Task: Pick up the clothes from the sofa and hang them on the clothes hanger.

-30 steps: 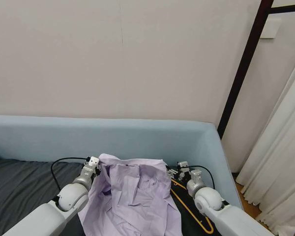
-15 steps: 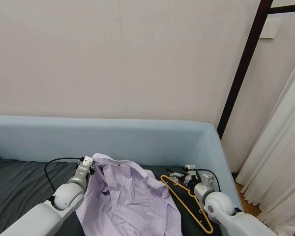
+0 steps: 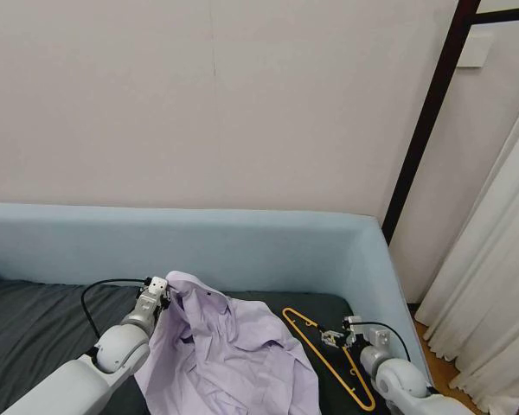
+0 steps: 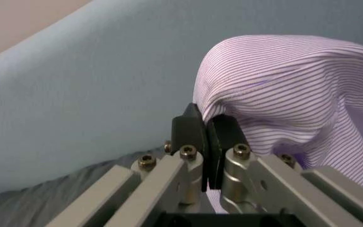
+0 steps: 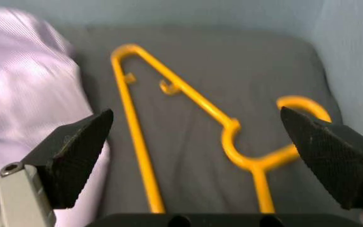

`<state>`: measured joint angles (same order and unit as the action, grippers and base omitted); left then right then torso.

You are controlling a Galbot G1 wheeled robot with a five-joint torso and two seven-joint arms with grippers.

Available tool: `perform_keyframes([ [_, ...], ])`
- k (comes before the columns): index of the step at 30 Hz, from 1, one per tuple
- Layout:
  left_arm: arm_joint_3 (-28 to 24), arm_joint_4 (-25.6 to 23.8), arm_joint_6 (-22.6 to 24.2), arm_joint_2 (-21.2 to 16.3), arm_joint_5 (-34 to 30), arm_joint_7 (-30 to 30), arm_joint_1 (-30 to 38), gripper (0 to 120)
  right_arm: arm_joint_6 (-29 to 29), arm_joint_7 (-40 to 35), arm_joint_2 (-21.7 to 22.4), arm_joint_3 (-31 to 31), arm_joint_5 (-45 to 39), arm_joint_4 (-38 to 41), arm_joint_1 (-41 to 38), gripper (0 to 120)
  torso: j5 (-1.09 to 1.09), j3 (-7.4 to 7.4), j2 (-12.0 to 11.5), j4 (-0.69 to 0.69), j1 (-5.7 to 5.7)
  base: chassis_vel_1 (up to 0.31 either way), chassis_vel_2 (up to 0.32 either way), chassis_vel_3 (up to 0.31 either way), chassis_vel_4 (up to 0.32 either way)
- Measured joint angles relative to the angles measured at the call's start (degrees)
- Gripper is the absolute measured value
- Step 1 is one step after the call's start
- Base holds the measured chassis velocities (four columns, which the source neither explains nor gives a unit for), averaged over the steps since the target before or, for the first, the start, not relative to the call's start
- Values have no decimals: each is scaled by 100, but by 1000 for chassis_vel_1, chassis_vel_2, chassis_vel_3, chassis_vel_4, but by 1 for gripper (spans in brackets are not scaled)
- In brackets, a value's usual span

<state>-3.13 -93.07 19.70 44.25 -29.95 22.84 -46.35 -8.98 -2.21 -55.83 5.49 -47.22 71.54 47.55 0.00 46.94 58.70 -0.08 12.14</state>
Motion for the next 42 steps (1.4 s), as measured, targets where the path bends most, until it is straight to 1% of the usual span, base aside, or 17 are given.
perform_keyframes([
  [8, 0, -96, 0, -73, 24, -20, -39, 0, 41, 154, -129, -24, 294, -559, -37, 100, 0, 0, 0, 0, 0, 0, 0, 0, 0],
  [10, 0, -143, -4, -74, 59, -31, -54, 0, 76, 213, -174, -55, 416, -872, -50, 100, 0, 0, 0, -1, 0, 0, 0, 0, 0],
  [12, 0, -146, -5, -73, 63, -32, -56, 0, 82, 225, -178, -56, 436, -914, -50, 100, 0, 0, 0, -1, 0, 0, 0, 0, 0],
  [14, -4, -150, -43, -59, 155, -73, -69, 0, 144, 279, -229, -66, 571, -1224, -85, 100, 0, 0, 0, -1, 0, 0, 0, 0, 0],
  [17, -13, -119, -78, -51, 229, -104, -71, 0, 187, 341, -279, -71, 622, -1416, -125, 100, 1, 0, 0, 1, 0, 0, 0, 0, 0],
  [19, -31, -123, -85, -59, 245, -112, -71, 0, 207, 363, -298, -82, 623, -1477, -133, 97, 0, 0, 0, 2, 0, 0, 0, 0, 0],
  [20, -37, -129, -84, -64, 246, -113, -70, 0, 207, 367, -298, -81, 622, -1476, -133, 93, 0, 0, 0, 0, 0, 0, 0, 0, 0],
  [22, -44, -140, -84, -66, 247, -115, -69, 0, 207, 369, -297, -64, 619, -1464, -133, 90, -2, 0, 0, -1, 0, 0, 0, 0, 0],
  [25, -48, -156, -85, -57, 248, -115, -70, 0, 204, 373, -294, 19, 619, -1432, -123, 75, -1, 0, 0, -2, 0, 0, 0, 0, 0],
  [26, -48, -156, -85, -57, 248, -115, -70, 0, 204, 373, -294, 19, 619, -1432, -123, 75, -1, 0, 0, -2, 0, 0, 0, 0, 0],
  [30, -18, -215, -83, -60, 247, -115, -132, 0, 202, 383, -282, 99, 648, -1385, -85, 57, -2, 0, 0, 0, 0, 0, 0, 0, 0],
  [31, -18, -215, -83, -60, 247, -115, -132, 0, 202, 383, -282, 99, 648, -1385, -85, 57, -2, 0, 0, 0, 0, 0, 0, 0, 0],
  [35, 29, -253, -81, -67, 247, -115, -174, 0, 191, 384, -246, 163, 683, -1285, -49, 39, -1, 0, 0, 0, 0, 0, 0, 0, 0],
  [36, 29, -253, -81, -67, 247, -115, -174, 0, 191, 384, -246, 163, 683, -1285, -49, 39, -1, 0, 0, 0, 0, 0, 0, 0, 0],
  [39, 43, -287, -78, -67, 245, -114, -187, 0, 158, 363, -222, 186, 682, -1204, -12, 26, -1, 0, -1, -1, 0, 0, 0, 0, 0],
  [40, 43, -287, -78, -67, 245, -114, -187, 0, 158, 363, -222, 186, 682, -1204, -12, 26, -1, 0, -1, -1, 0, 0, 0, 0, 0],
  [42, 45, -316, -72, -65, 243, -114, -195, 0, 144, 340, -220, 181, 669, -1159, 20, 16, 0, 0, -1, -1, 0, 0, 0, 0, 0],
])
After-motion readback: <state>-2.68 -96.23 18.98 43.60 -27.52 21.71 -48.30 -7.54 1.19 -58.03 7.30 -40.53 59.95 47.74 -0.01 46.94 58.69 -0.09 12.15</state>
